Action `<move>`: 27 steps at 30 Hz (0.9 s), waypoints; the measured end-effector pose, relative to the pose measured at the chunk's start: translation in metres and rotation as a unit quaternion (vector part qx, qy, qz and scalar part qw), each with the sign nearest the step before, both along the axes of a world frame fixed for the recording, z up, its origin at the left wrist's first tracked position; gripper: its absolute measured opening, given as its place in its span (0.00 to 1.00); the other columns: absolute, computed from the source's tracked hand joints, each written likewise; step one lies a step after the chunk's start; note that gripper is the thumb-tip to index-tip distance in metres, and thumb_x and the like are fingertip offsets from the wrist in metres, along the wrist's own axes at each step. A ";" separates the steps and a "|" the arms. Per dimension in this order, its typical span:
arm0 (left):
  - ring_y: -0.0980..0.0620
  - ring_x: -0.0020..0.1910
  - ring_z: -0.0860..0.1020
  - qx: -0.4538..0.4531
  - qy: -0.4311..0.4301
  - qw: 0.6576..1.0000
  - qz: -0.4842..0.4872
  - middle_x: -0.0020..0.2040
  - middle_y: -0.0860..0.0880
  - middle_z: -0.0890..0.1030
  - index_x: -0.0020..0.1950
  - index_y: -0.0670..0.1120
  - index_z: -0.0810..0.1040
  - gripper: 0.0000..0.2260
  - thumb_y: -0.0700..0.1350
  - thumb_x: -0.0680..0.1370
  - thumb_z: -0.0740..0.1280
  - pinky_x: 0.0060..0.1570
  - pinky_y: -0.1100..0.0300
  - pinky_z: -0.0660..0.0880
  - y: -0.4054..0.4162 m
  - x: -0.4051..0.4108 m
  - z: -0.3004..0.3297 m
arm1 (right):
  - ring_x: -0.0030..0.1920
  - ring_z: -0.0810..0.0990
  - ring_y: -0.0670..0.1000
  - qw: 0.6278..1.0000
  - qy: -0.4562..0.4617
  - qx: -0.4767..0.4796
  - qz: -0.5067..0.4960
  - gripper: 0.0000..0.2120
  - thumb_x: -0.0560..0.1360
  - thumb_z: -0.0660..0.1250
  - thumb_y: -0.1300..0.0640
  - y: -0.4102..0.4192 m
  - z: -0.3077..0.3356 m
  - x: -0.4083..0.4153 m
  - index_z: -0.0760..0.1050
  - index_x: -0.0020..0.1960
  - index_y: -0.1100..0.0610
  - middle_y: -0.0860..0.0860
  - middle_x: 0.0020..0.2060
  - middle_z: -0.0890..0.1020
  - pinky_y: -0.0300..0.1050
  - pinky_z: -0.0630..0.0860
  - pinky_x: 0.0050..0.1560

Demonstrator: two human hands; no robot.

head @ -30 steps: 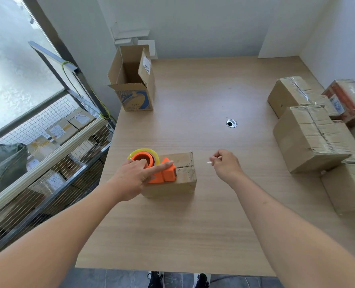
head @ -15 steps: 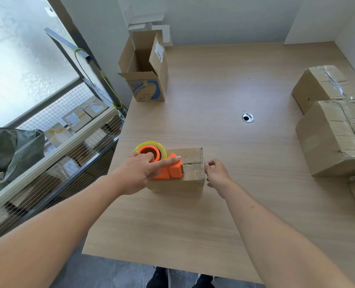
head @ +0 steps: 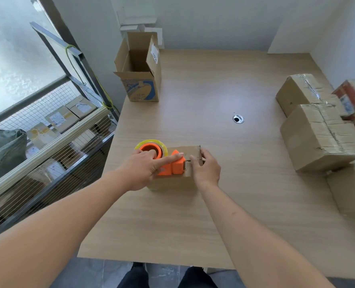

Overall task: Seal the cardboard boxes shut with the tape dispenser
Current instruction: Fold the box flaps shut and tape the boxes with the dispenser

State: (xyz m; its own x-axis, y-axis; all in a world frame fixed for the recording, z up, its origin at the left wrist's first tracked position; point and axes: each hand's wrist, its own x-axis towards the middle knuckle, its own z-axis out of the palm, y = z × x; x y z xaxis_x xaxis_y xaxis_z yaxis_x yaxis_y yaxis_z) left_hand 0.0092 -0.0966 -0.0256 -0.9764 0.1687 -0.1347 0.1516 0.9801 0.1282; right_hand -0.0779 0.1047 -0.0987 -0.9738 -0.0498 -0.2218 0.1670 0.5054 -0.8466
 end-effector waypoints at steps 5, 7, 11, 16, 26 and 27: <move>0.52 0.37 0.65 0.011 -0.024 0.998 -0.054 0.42 0.47 0.70 0.75 0.75 0.36 0.28 0.54 0.86 0.52 0.49 0.54 0.68 -0.015 -0.007 0.020 | 0.66 0.78 0.45 0.990 -0.046 -0.082 -0.107 0.23 0.77 0.74 0.52 -0.012 -0.005 0.009 0.76 0.72 0.49 0.46 0.68 0.79 0.33 0.67 0.63; 0.51 0.36 0.67 0.006 -0.026 0.998 -0.055 0.40 0.48 0.71 0.76 0.73 0.37 0.29 0.53 0.87 0.53 0.46 0.54 0.69 -0.035 -0.006 0.028 | 0.62 0.79 0.43 0.986 -0.044 -0.099 -0.125 0.23 0.76 0.74 0.55 -0.015 -0.007 0.008 0.78 0.70 0.50 0.47 0.66 0.81 0.35 0.70 0.66; 0.48 0.42 0.74 0.041 -0.082 0.995 -0.034 0.44 0.51 0.75 0.77 0.74 0.44 0.27 0.53 0.86 0.55 0.44 0.52 0.71 -0.087 0.005 0.037 | 0.59 0.81 0.43 0.984 -0.042 -0.088 -0.148 0.22 0.75 0.76 0.55 -0.019 -0.008 0.007 0.79 0.68 0.50 0.48 0.63 0.83 0.43 0.72 0.70; 0.53 0.47 0.70 0.092 -0.170 0.979 0.064 0.51 0.57 0.70 0.75 0.74 0.55 0.21 0.55 0.86 0.55 0.50 0.55 0.66 -0.142 0.026 0.040 | 0.63 0.80 0.47 0.984 -0.028 -0.055 -0.164 0.22 0.75 0.75 0.54 -0.024 -0.007 0.008 0.79 0.68 0.49 0.47 0.63 0.83 0.42 0.71 0.70; 0.48 0.70 0.69 0.166 -0.255 0.948 0.095 0.74 0.59 0.68 0.73 0.75 0.61 0.20 0.54 0.85 0.58 0.70 0.47 0.66 -0.165 0.018 0.001 | 0.67 0.71 0.59 0.928 0.124 0.348 -0.046 0.30 0.77 0.66 0.63 -0.087 0.017 0.030 0.65 0.76 0.48 0.56 0.70 0.67 0.51 0.69 0.63; 0.48 0.71 0.68 0.165 -0.258 0.948 0.090 0.74 0.59 0.68 0.72 0.76 0.61 0.20 0.55 0.84 0.58 0.71 0.47 0.65 -0.166 0.018 -0.004 | 0.75 0.63 0.62 0.934 0.090 0.347 0.005 0.31 0.80 0.64 0.56 -0.104 0.019 0.038 0.57 0.80 0.51 0.60 0.76 0.60 0.54 0.63 0.72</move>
State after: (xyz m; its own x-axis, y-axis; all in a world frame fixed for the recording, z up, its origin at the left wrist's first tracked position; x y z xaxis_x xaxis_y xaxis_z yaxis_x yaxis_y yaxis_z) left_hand 0.0269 -0.2622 -0.0295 -0.8125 0.1210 -0.5703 -0.1810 0.8775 0.4440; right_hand -0.0404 0.0009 -0.0798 -0.9987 0.0359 -0.0358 0.0457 0.9431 -0.3293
